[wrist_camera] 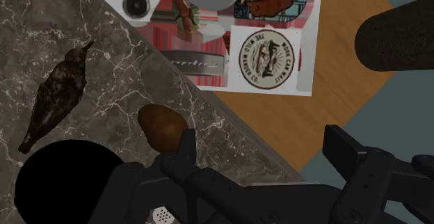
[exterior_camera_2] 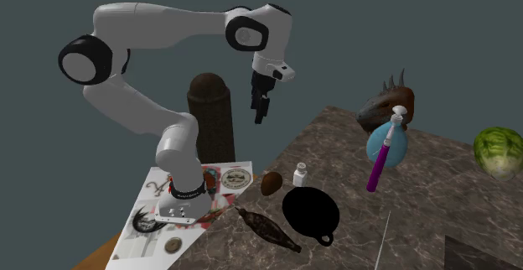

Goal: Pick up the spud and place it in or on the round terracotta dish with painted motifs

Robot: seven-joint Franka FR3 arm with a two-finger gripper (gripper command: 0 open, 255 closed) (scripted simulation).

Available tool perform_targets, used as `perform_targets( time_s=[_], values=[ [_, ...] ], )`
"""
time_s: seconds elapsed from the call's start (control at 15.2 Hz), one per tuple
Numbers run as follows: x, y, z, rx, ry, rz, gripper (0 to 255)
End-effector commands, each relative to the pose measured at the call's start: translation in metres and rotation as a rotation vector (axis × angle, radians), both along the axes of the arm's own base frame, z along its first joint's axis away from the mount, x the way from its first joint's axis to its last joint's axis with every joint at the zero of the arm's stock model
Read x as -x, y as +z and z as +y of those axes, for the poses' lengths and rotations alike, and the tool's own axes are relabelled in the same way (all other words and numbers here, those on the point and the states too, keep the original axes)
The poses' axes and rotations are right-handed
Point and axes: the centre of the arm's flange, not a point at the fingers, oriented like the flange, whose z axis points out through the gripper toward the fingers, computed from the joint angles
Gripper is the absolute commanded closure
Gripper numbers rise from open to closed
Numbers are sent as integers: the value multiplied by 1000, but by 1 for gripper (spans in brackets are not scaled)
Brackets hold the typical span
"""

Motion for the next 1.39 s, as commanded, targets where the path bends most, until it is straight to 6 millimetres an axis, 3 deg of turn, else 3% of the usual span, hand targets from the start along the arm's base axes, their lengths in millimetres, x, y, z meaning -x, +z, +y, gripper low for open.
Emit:
perform_targets(
  time_s=[0.0, 0.59, 1.12, 1.32],
  values=[
    [0, 0, 0, 0, 0, 0, 0],
    [39, -95, -78, -98, 294, -226, 0],
    [35, -188, -143, -186, 556, -428, 0],
    [31, -208, -146, -194, 580, -446, 0]
  ],
)
